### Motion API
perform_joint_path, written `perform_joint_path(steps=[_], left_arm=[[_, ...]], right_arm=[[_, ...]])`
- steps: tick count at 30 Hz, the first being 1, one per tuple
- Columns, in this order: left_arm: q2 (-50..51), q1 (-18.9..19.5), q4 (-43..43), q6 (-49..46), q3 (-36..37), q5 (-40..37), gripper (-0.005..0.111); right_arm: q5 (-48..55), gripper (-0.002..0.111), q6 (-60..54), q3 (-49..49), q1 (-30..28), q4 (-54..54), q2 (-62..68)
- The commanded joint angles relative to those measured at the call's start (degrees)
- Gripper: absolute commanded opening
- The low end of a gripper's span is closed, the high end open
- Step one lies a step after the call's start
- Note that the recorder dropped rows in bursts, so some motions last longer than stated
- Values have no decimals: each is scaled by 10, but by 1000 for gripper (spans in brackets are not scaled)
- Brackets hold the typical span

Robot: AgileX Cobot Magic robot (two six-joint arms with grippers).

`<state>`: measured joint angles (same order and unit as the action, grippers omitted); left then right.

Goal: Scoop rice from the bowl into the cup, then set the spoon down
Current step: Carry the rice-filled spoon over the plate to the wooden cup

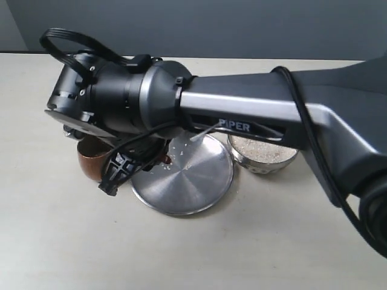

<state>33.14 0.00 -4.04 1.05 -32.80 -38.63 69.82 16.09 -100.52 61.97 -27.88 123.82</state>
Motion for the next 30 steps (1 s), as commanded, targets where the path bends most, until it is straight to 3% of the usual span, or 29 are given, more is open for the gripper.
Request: perform_joint_path(steps=[1, 30], left_arm=[[2, -2, 3, 0, -4, 7, 0], [2, -2, 3, 0, -4, 7, 0]], right_arm=[[1, -1, -2, -4, 10, -13, 8], [1, -1, -2, -3, 33, -51, 9]])
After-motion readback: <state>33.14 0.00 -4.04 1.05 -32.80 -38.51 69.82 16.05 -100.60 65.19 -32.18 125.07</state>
